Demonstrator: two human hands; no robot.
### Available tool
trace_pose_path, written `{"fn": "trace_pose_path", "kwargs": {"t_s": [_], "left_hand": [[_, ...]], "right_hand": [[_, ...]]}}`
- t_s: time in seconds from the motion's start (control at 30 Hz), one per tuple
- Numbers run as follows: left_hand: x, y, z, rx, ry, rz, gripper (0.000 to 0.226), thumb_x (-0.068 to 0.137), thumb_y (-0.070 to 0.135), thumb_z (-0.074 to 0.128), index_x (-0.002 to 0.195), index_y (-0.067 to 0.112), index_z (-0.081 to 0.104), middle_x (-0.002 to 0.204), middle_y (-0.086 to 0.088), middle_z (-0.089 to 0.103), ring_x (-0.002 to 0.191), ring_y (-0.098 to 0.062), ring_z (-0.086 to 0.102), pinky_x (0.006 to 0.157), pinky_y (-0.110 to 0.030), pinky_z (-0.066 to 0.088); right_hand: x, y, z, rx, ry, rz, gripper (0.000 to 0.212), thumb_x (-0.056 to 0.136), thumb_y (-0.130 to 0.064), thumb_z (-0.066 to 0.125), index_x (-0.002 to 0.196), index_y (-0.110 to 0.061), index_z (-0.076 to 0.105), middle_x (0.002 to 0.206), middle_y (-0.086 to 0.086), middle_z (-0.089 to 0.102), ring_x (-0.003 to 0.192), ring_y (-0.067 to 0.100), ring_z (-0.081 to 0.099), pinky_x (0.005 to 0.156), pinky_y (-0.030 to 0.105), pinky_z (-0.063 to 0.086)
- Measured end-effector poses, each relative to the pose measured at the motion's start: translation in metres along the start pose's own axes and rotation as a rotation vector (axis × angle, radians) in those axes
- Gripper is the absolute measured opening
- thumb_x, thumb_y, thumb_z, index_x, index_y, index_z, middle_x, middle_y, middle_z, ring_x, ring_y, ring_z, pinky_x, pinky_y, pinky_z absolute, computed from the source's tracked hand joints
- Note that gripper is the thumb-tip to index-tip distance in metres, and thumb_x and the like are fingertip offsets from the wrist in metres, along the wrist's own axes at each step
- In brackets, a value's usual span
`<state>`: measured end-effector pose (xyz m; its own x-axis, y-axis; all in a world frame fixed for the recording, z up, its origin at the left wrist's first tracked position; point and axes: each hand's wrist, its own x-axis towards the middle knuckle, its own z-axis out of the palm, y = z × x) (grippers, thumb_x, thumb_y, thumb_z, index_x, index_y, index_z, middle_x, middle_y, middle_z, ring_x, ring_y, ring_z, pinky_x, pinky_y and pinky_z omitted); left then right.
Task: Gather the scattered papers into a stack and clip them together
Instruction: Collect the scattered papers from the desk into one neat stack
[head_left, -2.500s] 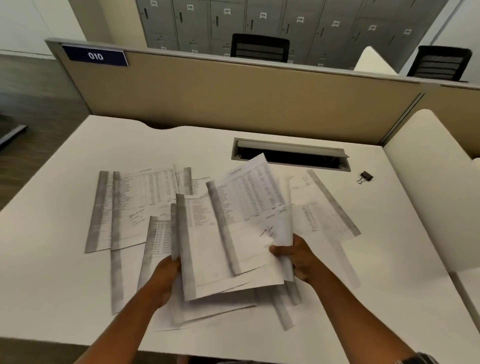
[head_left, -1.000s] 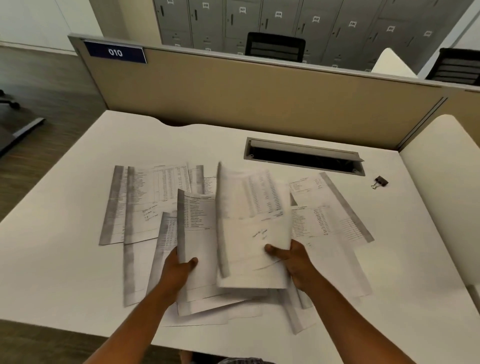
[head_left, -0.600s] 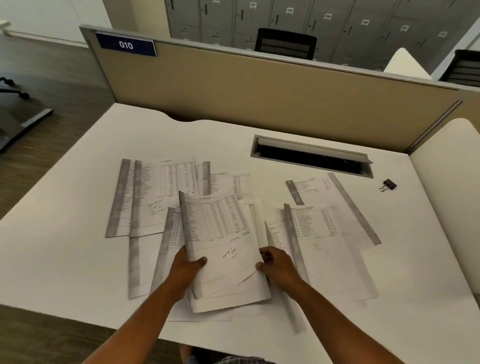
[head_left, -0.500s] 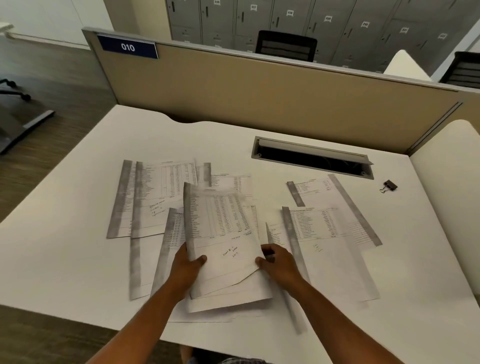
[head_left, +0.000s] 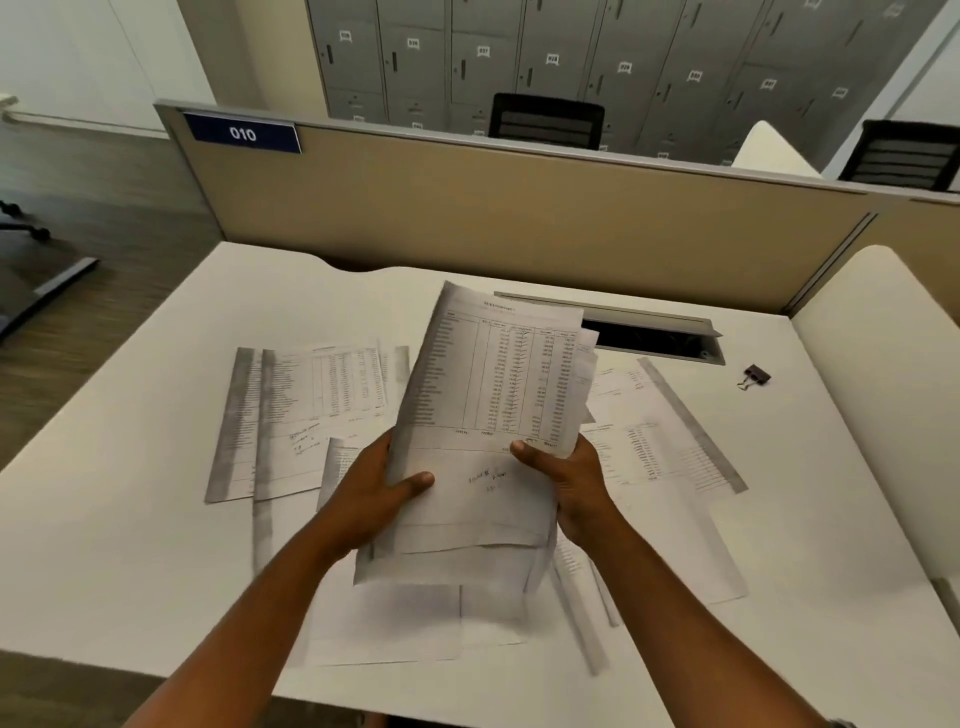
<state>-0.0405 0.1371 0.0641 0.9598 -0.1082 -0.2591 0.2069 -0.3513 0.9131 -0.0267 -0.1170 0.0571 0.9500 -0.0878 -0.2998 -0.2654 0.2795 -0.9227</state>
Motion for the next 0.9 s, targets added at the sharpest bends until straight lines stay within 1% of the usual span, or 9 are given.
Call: {"fn": "trace_pose_path", "kwargs": {"t_s": [0.1,0.23,0.37,0.47,0.53,0.63,0.7,0.8,0.9], "left_hand": [[-0.004,-0.004,0.000,-0.026,0.034,0.004,0.074,0.079,0.046,0.074,0.142,0.033,0.036,0.138,0.008,0.052,0.122,-0.018,0.054,0.100,-0.047,0.051],[-0.017,-0.008,-0.004,-0.147,0.051,-0.009,0.050,0.079,0.031,0.075,0.118,0.042,0.046,0.119,0.017,0.058,0.108,-0.010,0.059,0.075,-0.024,0.059],[-0.020,-0.010,-0.001,-0.190,0.137,0.004,0.049,0.081,0.029,0.076,0.124,0.029,0.052,0.118,0.006,0.064,0.109,-0.020,0.063,0.081,-0.037,0.060],[-0.022,0.004,0.005,-0.178,0.253,0.091,0.039,0.086,0.024,0.071,0.121,0.026,0.055,0.113,0.006,0.065,0.105,-0.017,0.064,0.078,-0.028,0.060],[-0.022,0.015,0.006,-0.182,0.298,0.136,0.048,0.080,0.030,0.076,0.123,0.024,0.054,0.112,0.007,0.065,0.101,-0.012,0.064,0.077,-0.028,0.060],[-0.021,0.022,0.005,-0.199,0.378,0.161,0.067,0.066,0.038,0.087,0.123,0.024,0.054,0.109,0.011,0.066,0.097,-0.006,0.065,0.071,-0.023,0.058],[-0.020,0.026,0.009,-0.201,0.397,0.144,0.065,0.063,0.035,0.089,0.119,0.023,0.058,0.105,0.009,0.068,0.095,-0.008,0.067,0.072,-0.025,0.058],[-0.018,0.030,0.018,-0.224,0.388,0.142,0.059,0.064,0.030,0.087,0.117,0.018,0.063,0.106,0.003,0.071,0.098,-0.015,0.068,0.081,-0.038,0.060],[-0.017,0.035,0.020,-0.242,0.412,0.170,0.060,0.064,0.032,0.085,0.118,0.017,0.065,0.107,0.002,0.071,0.101,-0.015,0.067,0.084,-0.042,0.059]], "right_hand": [[-0.002,0.001,-0.001,0.037,0.014,-0.033,0.060,0.069,-0.015,0.088,0.125,-0.016,0.065,0.114,0.003,0.077,0.101,0.026,0.075,0.082,0.042,0.063],[-0.007,0.000,-0.011,0.010,0.075,-0.106,0.057,0.071,-0.011,0.088,0.123,-0.015,0.067,0.116,0.004,0.076,0.107,0.028,0.073,0.090,0.045,0.061],[-0.012,-0.007,-0.004,-0.068,0.051,-0.215,0.051,0.075,-0.006,0.087,0.122,-0.010,0.067,0.116,0.007,0.076,0.105,0.028,0.074,0.089,0.045,0.062],[-0.016,-0.021,0.007,-0.093,0.031,-0.312,0.054,0.082,-0.015,0.082,0.130,-0.015,0.059,0.121,0.003,0.072,0.106,0.025,0.072,0.086,0.043,0.063],[-0.017,-0.030,0.006,-0.132,-0.031,-0.382,0.055,0.084,-0.021,0.076,0.134,-0.020,0.053,0.122,0.000,0.069,0.109,0.024,0.070,0.083,0.036,0.063],[-0.013,-0.032,-0.001,-0.183,-0.091,-0.378,0.059,0.080,-0.024,0.078,0.134,-0.024,0.052,0.122,-0.001,0.068,0.112,0.023,0.068,0.088,0.039,0.062],[-0.014,-0.023,0.000,-0.226,-0.092,-0.343,0.065,0.076,-0.027,0.083,0.135,-0.023,0.055,0.123,0.000,0.070,0.114,0.022,0.068,0.093,0.043,0.060],[-0.016,-0.013,0.006,-0.226,-0.043,-0.320,0.052,0.075,-0.024,0.087,0.123,-0.020,0.066,0.110,0.000,0.075,0.104,0.022,0.072,0.083,0.039,0.063],[-0.014,-0.020,0.005,-0.165,0.007,-0.360,0.043,0.074,-0.019,0.088,0.113,-0.018,0.070,0.102,-0.002,0.076,0.098,0.021,0.073,0.074,0.030,0.062]]}}
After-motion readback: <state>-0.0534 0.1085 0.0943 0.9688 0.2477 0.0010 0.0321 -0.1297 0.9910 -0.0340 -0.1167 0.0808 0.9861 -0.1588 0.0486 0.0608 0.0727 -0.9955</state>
